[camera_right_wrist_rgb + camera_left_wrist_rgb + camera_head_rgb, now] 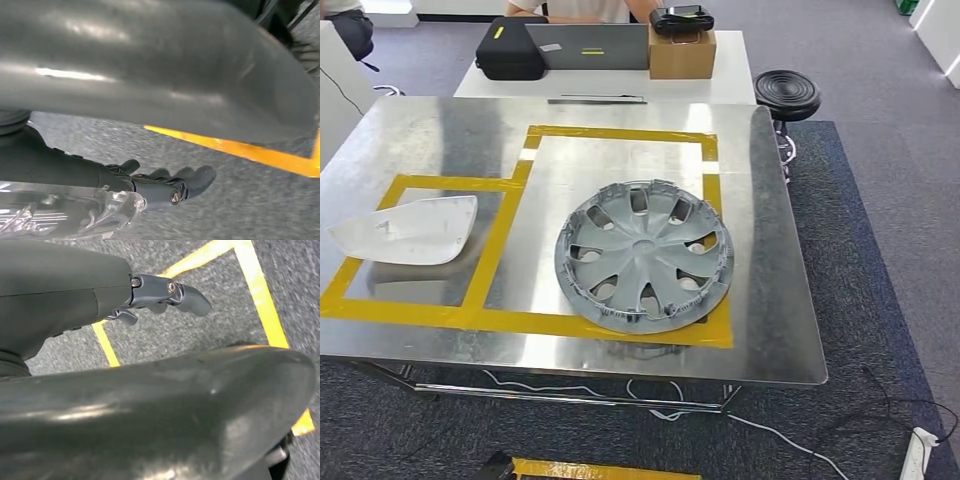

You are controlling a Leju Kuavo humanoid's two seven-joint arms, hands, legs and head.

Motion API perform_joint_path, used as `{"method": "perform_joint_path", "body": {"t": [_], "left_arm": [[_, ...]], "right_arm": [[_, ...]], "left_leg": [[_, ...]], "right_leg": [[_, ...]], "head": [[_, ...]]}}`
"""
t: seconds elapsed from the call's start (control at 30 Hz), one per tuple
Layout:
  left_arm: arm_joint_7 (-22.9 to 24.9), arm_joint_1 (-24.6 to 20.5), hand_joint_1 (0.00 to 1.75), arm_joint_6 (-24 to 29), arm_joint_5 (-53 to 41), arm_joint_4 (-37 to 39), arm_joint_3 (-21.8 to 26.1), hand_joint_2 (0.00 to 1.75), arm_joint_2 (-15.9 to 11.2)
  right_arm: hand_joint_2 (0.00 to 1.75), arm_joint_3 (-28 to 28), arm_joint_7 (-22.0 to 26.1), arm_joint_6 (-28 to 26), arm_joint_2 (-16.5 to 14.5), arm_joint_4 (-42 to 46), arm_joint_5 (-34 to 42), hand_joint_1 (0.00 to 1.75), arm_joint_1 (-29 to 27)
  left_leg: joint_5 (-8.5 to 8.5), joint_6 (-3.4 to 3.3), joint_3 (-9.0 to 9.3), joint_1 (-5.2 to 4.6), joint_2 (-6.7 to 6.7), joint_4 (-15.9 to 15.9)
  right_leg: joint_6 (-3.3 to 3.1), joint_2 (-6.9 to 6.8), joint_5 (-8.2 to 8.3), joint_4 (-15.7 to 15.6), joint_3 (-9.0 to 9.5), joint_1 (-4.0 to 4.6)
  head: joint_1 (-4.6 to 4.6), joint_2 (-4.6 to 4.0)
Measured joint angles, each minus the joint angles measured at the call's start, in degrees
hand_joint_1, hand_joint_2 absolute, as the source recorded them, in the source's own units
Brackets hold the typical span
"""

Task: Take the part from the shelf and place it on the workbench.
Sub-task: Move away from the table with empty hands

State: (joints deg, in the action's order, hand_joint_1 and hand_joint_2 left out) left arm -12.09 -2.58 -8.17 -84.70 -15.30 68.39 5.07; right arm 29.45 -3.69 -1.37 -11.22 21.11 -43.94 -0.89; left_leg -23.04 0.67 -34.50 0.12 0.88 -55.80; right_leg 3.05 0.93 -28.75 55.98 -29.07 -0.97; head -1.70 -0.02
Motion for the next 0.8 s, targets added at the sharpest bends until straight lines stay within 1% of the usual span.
{"method": "perform_joint_path", "body": {"t": [0.03, 0.07, 0.1, 0.13, 0.17, 0.2, 0.23, 0.27, 0.3, 0.33, 0.37, 0.4, 0.43, 0.47, 0.5, 0.53, 0.6, 0.63, 0.67, 0.7, 0.73, 0.77, 0.8], "left_arm": [[0.14, -0.02, 0.0, 0.1, 0.01, 0.0, -0.05, 0.0, 0.0], [0.56, -0.07, 0.0, 0.36, 0.07, 0.0, -0.15, 0.0, 0.01], [1.04, -0.15, 0.0, 0.69, 0.2, 0.0, -0.24, 0.0, 0.1], [1.47, -0.24, 0.0, 0.98, 0.34, 0.0, -0.31, 0.0, 0.22], [1.84, -0.34, 0.0, 1.24, 0.48, 0.0, -0.36, 0.0, 0.34], [1.93, -0.4, 0.0, 1.33, 0.56, 0.0, -0.37, 0.0, 0.45], [1.93, -0.43, 0.0, 1.35, 0.57, 0.0, -0.37, 0.0, 0.49], [1.94, -0.45, 0.0, 1.36, 0.58, 0.0, -0.37, 0.0, 0.52], [1.95, -0.45, 0.0, 1.36, 0.58, 0.0, -0.37, 0.0, 0.56], [1.96, -0.44, 0.0, 1.36, 0.59, 0.0, -0.37, 0.0, 0.62], [1.97, -0.43, 0.0, 1.34, 0.6, 0.01, -0.37, 0.0, 0.69], [1.97, -0.42, 0.0, 1.33, 0.6, 0.01, -0.37, 0.0, 0.76], [1.97, -0.42, 0.0, 1.31, 0.6, 0.02, -0.37, 0.0, 0.77], [2.04, -0.42, 0.0, 1.32, 0.58, 0.02, -0.37, 0.0, 0.78], [2.22, -0.44, 0.0, 1.33, 0.47, 0.02, -0.38, 0.0, 0.74], [2.58, -0.46, 0.0, 1.3, 0.18, 0.02, -0.44, 0.0, 0.68], [3.23, -0.45, 0.0, 1.15, -0.63, 0.03, -0.85, 0.0, 0.52], [3.38, -0.43, 0.0, 1.07, -0.96, 0.04, -1.1, 0.0, 0.44], [3.34, -0.42, 0.0, 1.07, -1.1, 0.06, -1.31, 0.0, 0.38], [3.28, -0.42, 0.0, 1.16, -1.14, 0.08, -1.41, 0.0, 0.36], [3.22, -0.43, 0.0, 1.3, -1.14, 0.09, -1.44, 0.0, 0.36], [3.09, -0.42, 0.0, 1.52, -1.05, 0.09, -1.44, 0.0, 0.35], [2.88, -0.4, 0.0, 1.77, -0.88, 0.09, -1.44, 0.0, 0.35]], "right_arm": [[0.0, 0.02, -0.19, -0.21, 0.04, -0.2, 0.33, 0.0, 0.07], [0.0, 0.78, -0.98, -0.67, 0.24, -0.76, 2.08, 0.0, 0.28], [0.0, 1.93, -1.82, -1.13, 0.57, -1.38, 3.98, 0.0, 0.54], [0.0, 3.21, -2.61, -1.52, 0.92, -2.0, 5.8, 0.0, 0.82], [0.0, 4.57, -3.32, -1.81, 1.31, -2.59, 7.48, 0.0, 1.12], [0.0, 5.26, -3.44, -1.84, 1.58, -2.87, 7.73, 0.0, 1.29], [0.0, 5.62, -3.47, -1.84, 1.73, -3.09, 7.82, 0.0, 1.4], [0.0, 5.93, -3.5, -1.84, 1.87, -3.26, 7.88, 0.0, 1.46], [0.0, 6.21, -3.51, -1.84, 1.99, -3.43, 7.91, 0.0, 1.47], [0.0, 6.45, -3.52, -1.84, 2.1, -3.55, 7.94, 0.0, 1.47], [0.0, 6.65, -3.54, -1.84, 2.21, -3.64, 7.95, 0.0, 1.48], [0.0, 6.78, -3.55, -1.84, 2.3, -3.71, 7.95, 0.0, 1.53], [0.0, 6.84, -3.56, -1.83, 2.37, -3.78, 7.95, 0.0, 1.62], [0.0, 6.88, -3.68, -1.73, 2.4, -3.89, 7.91, 0.0, 1.71], [0.0, 6.91, -4.03, -1.4, 2.42, -4.02, 7.6, 0.0, 1.79], [0.0, 6.86, -4.78, -0.76, 2.46, -4.15, 6.74, 0.0, 1.86], [0.0, 6.37, -7.14, 1.36, 2.65, -4.36, 3.53, 0.0, 1.85], [0.0, 5.99, -8.3, 2.24, 2.75, -4.44, 1.92, 0.0, 1.81], [0.0, 5.69, -9.2, 2.73, 2.81, -4.51, 0.8, 0.0, 1.77], [0.0, 5.52, -9.73, 2.72, 2.84, -4.55, 0.23, 0.0, 1.71], [0.0, 5.46, -9.95, 2.42, 2.85, -4.54, 0.1, 0.0, 1.65], [0.0, 5.5, -9.8, 1.99, 2.84, -4.53, 0.23, 0.0, 1.56], [0.0, 5.65, -9.38, 1.58, 2.78, -4.51, 0.49, 0.0, 1.45]], "left_leg": [[-0.03, -0.03, 0.0, -0.02, 0.0, -0.03], [-0.17, -0.2, 0.0, -0.11, 0.0, -0.14], [-0.24, -0.49, 0.16, -0.04, -0.04, -0.01], [-0.34, -0.85, 0.36, 0.06, -0.13, 0.14], [-0.45, -1.22, 0.59, 0.17, -0.26, 0.3], [-0.49, -1.47, 0.84, 0.36, -0.4, 0.53], [-0.61, -1.58, 0.93, 0.38, -0.52, 0.53], [-0.71, -1.59, 1.02, 0.38, -0.59, 0.52], [-0.82, -1.53, 1.13, 0.4, -0.62, 0.51], [-0.94, -1.41, 1.28, 0.45, -0.63, 0.49], [-1.07, -1.23, 1.48, 0.55, -0.61, 0.46], [-1.21, -0.95, 1.72, 0.67, -0.59, 0.39], [-1.33, -0.6, 1.9, 0.7, -0.57, 0.28], [-1.39, -0.23, 2.06, 0.69, -0.54, 0.17], [-1.38, 0.13, 2.16, 0.63, -0.52, 0.02], [-1.29, 0.47, 2.18, 0.57, -0.5, -0.05], [-1.27, 1.03, 2.1, 0.67, -0.5, -0.18], [-2.04, 1.29, 1.79, 0.74, -0.53, -0.75], [-3.53, 1.52, 1.13, 0.79, -0.55, -2.27], [-5.76, 1.72, 0.0, 0.82, -0.58, -5.06], [-8.31, 1.85, -1.46, 0.81, -0.6, -8.9], [-10.38, 1.92, -2.85, 0.81, -0.6, -12.8], [-11.58, 1.91, -3.67, 0.81, -0.6, -15.62]], "right_leg": [[0.03, 0.0, -0.02, 0.0, 0.02, -0.02], [0.19, 0.0, -0.08, -0.05, 0.1, -0.11], [0.48, -0.06, -0.35, 0.12, 0.22, -0.15], [0.78, -0.15, -1.1, 0.99, 0.01, -0.17], [1.12, -0.25, -2.53, 3.04, -0.79, -0.19], [1.35, -0.35, -4.45, 6.42, -2.3, -0.15], [1.48, -0.39, -6.5, 10.64, -4.44, -0.14], [1.61, -0.39, -7.95, 14.54, -6.52, -0.17], [1.69, -0.4, -8.23, 16.84, -7.89, -0.19], [1.74, -0.42, -7.26, 16.9, -8.21, -0.21], [1.78, -0.46, -5.21, 14.48, -7.28, -0.26], [1.85, -0.56, -2.76, 10.36, -5.42, -0.33], [1.83, -0.6, -0.87, 6.41, -3.39, -0.29], [1.55, -0.54, 0.54, 3.48, -1.87, -0.25], [1.15, -0.45, 1.1, 1.92, -1.07, -0.19], [0.6, -0.27, 1.12, 1.77, -1.0, -0.06], [-0.46, -0.13, 1.32, 1.77, -1.5, -0.06], [-0.95, -0.14, 1.54, 1.75, -1.74, -0.08], [-1.42, -0.19, 1.81, 1.67, -2.02, -0.12], [-1.83, -0.25, 2.1, 1.62, -2.36, -0.13], [-2.11, -0.3, 2.38, 1.61, -2.8, -0.05], [-2.29, -0.35, 2.66, 1.63, -3.26, 0.04], [-2.37, -0.38, 2.97, 1.64, -3.7, 0.13]], "head": [[0.01, 0.01], [0.01, 0.01], [0.03, 0.01], [0.09, 0.02], [0.15, 0.01], [0.19, 0.01], [0.23, 0.01], [0.22, 0.0], [0.21, 0.0], [0.22, 0.01], [0.22, 0.01], [0.24, 0.02], [0.26, 0.02], [0.22, 0.01], [0.21, 0.01], [0.15, 0.01], [0.09, 0.01], [-0.01, 0.0], [-0.11, 0.0], [-0.24, 0.0], [-0.37, 0.0], [-0.44, 0.0], [-0.47, 0.01]]}}
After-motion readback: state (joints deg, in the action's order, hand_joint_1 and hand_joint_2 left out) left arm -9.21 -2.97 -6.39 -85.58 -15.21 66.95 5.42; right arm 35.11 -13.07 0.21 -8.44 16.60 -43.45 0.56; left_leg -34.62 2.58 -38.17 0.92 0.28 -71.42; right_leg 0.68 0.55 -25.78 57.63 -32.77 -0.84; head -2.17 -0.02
